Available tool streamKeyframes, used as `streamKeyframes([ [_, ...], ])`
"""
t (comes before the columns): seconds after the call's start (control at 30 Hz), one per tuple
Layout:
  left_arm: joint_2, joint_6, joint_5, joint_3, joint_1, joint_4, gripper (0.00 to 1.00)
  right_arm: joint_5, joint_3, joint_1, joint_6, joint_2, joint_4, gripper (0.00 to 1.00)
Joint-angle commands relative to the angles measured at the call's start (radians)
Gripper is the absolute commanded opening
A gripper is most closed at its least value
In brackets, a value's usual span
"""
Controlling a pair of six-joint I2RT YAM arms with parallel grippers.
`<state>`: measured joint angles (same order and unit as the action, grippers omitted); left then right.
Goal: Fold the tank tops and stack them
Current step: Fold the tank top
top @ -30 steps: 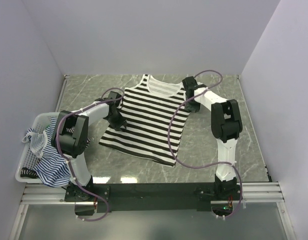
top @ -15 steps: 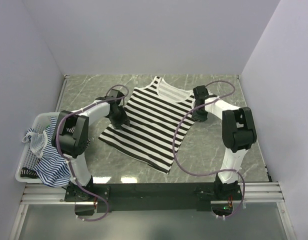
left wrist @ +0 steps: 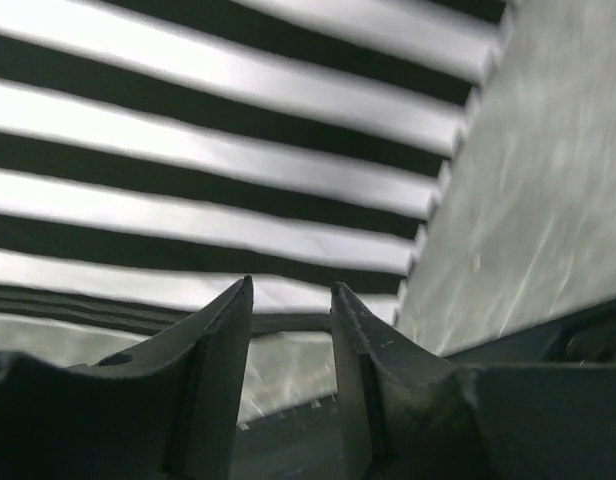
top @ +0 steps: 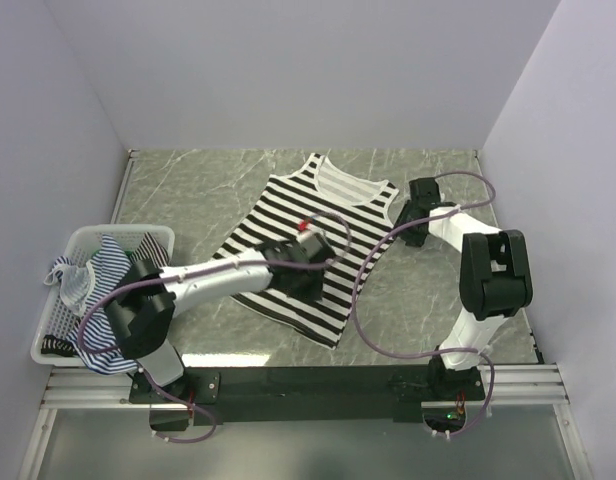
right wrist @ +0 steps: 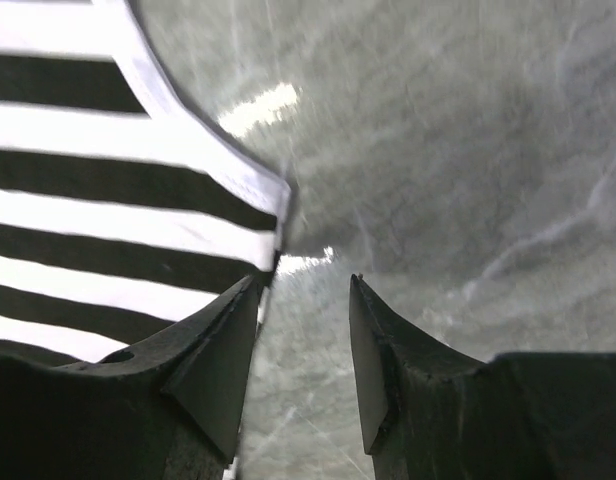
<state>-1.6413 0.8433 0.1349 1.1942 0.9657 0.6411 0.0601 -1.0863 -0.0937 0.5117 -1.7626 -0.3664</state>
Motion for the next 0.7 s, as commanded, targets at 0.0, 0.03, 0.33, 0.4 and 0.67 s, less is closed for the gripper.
streamKeyframes([
  [0.0,-0.026,0.031,0.106,0.025,0.111,0.042,0.42,-0.104,-0.004,0.043,0.034,0.029,0.087,0.49],
  [0.03,-0.044,0.033,0.114,0.033,0.131,0.043,0.42,-0.117,-0.006,0.049,0.039,0.029,0.092,0.49],
  [0.33,-0.152,-0.003,0.141,0.107,0.274,0.029,0.42,-0.14,0.002,0.055,0.067,0.011,0.11,0.47],
  [0.4,-0.161,-0.004,0.138,0.097,0.288,0.0,0.42,-0.138,-0.01,0.055,0.07,-0.007,0.106,0.43],
  [0.67,-0.204,-0.029,0.115,0.082,0.335,-0.061,0.42,-0.138,-0.026,0.058,0.082,-0.063,0.112,0.42],
])
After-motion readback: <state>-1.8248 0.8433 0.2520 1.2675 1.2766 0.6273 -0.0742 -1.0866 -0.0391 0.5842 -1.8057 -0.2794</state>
